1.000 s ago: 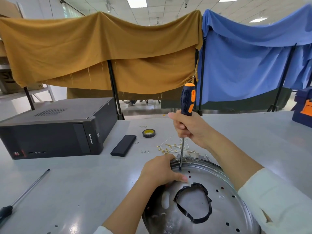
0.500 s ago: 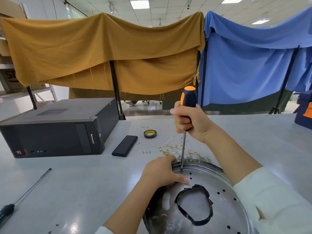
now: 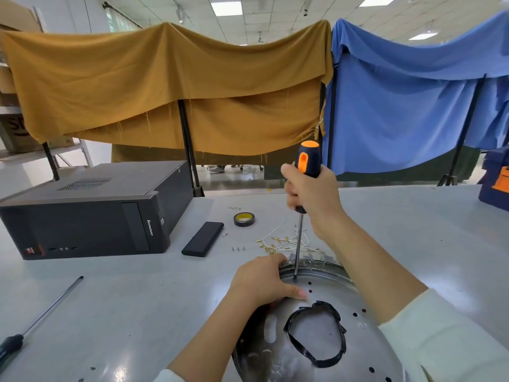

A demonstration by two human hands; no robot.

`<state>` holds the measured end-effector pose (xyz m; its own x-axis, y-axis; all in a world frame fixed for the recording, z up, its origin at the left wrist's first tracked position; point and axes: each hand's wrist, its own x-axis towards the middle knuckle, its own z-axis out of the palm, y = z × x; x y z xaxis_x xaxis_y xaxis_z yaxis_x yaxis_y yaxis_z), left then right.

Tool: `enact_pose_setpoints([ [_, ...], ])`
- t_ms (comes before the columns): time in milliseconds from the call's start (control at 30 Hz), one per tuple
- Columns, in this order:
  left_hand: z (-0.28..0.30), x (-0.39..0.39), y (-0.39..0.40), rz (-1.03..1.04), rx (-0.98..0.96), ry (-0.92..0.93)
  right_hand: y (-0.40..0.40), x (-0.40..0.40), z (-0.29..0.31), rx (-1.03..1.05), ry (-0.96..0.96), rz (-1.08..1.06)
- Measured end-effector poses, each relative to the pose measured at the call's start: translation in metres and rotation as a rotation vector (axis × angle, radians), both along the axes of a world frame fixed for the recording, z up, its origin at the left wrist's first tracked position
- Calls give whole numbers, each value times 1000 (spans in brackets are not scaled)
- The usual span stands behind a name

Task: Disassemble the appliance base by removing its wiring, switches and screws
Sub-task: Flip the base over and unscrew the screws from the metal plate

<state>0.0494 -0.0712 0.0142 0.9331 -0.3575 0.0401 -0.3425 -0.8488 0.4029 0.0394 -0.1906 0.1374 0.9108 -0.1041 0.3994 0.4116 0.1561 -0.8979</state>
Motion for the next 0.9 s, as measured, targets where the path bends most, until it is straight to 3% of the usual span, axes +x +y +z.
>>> enact_pose_setpoints([
  [67,0,0,0,0,1,-3,-10,1,6,-29,57,372],
  [133,0,0,-1,1,-3,-8,-14,0,7,-83,54,491],
  [200,0,1,-1,5,-6,-5,-9,-3,4,-141,-2,292],
  [300,-1,1,0,6,-16,1,3,-7,-3,-235,-101,-254],
  [400,-1,0,-1,6,-15,-2,10,-7,-7,-178,-121,-382],
  [467,0,-1,0,3,-12,0,9,-6,-3,-144,-85,-280],
  [600,2,-2,0,-3,-1,-1,-3,-5,5,-106,46,397],
  [667,2,-2,-1,-1,7,1,-8,-5,6,-177,46,505],
  [733,2,-1,-1,2,7,5,-8,-7,7,-260,25,347],
  [800,1,-2,-1,3,-8,9,-1,-9,5,-344,-12,18],
  [900,1,-2,-1,7,-13,7,10,-9,-2,-221,-122,-337],
])
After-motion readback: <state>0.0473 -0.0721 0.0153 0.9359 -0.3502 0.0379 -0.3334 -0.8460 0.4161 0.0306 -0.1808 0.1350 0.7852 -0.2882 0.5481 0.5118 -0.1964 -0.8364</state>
